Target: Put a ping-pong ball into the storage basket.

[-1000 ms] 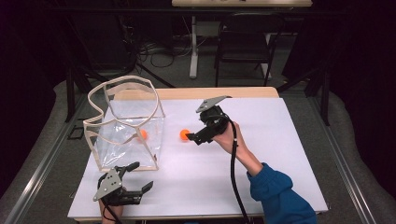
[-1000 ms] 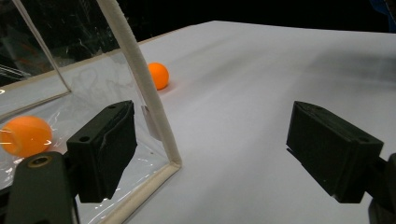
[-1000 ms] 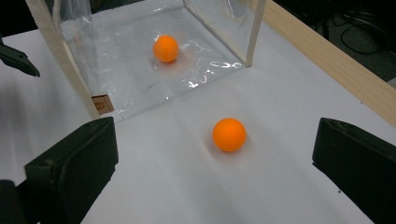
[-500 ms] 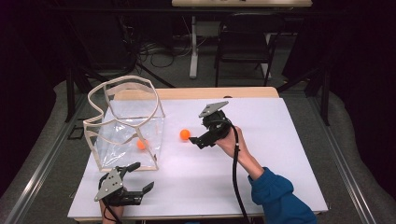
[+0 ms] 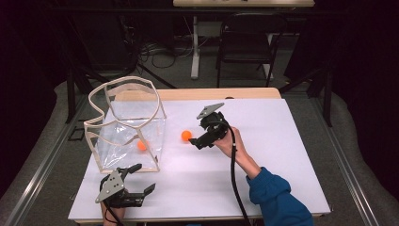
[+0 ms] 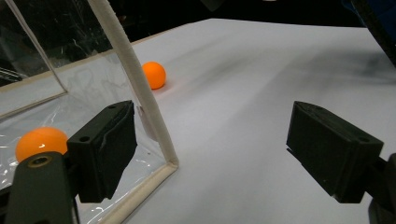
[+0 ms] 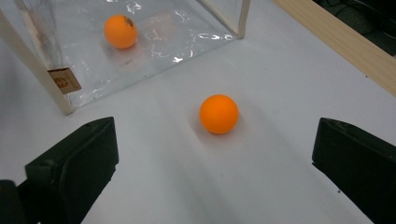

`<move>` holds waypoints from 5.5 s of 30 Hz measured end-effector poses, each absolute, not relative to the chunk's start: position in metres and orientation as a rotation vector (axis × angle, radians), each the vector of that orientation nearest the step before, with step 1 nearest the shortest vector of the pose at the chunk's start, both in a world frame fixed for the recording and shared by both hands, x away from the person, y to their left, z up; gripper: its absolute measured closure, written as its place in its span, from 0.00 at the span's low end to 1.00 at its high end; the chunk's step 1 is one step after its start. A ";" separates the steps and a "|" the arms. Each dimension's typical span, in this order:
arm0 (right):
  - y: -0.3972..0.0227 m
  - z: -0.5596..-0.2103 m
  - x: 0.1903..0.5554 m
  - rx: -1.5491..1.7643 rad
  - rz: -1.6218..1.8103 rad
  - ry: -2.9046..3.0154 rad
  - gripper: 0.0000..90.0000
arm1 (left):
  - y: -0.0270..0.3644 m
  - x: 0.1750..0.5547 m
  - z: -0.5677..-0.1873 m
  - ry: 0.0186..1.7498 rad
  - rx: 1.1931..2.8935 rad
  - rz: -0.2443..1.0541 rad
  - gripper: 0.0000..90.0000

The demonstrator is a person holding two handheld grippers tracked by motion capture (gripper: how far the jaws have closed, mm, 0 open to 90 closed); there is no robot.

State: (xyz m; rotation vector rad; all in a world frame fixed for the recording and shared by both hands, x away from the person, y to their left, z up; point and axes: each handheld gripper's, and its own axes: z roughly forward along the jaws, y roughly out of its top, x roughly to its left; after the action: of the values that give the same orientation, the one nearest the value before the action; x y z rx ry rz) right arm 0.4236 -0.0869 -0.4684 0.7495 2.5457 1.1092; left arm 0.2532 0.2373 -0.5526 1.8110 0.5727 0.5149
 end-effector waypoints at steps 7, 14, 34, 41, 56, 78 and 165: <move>-0.077 -0.472 0.428 0.732 1.073 2.556 0.00 | 0.236 0.256 -0.553 0.565 1.811 0.510 0.18; -0.070 -0.470 0.432 0.737 1.081 2.559 0.00 | 0.235 0.257 -0.553 0.561 1.811 0.508 0.18; -0.057 -0.475 0.450 0.772 1.089 2.580 0.00 | 0.235 0.253 -0.553 0.563 1.820 0.508 0.18; -0.052 -0.485 0.457 0.797 1.077 2.601 0.00 | 0.236 0.252 -0.553 0.567 1.822 0.512 0.18; -0.044 -0.499 0.466 0.785 1.002 2.619 0.00 | 0.237 0.249 -0.553 0.576 1.817 0.520 0.18; -0.028 -0.525 0.475 0.790 0.942 2.667 0.00 | 0.237 0.249 -0.553 0.570 1.825 0.515 0.18; -0.045 -0.495 0.459 0.789 0.920 2.600 0.56 | 0.238 0.247 -0.552 0.569 1.825 0.521 0.18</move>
State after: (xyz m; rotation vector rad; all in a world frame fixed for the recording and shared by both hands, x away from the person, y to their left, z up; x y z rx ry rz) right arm 0.4593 -0.0445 -0.4950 0.7892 2.5995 0.9201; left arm 0.2471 0.2376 -0.5523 1.8253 0.5690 0.5213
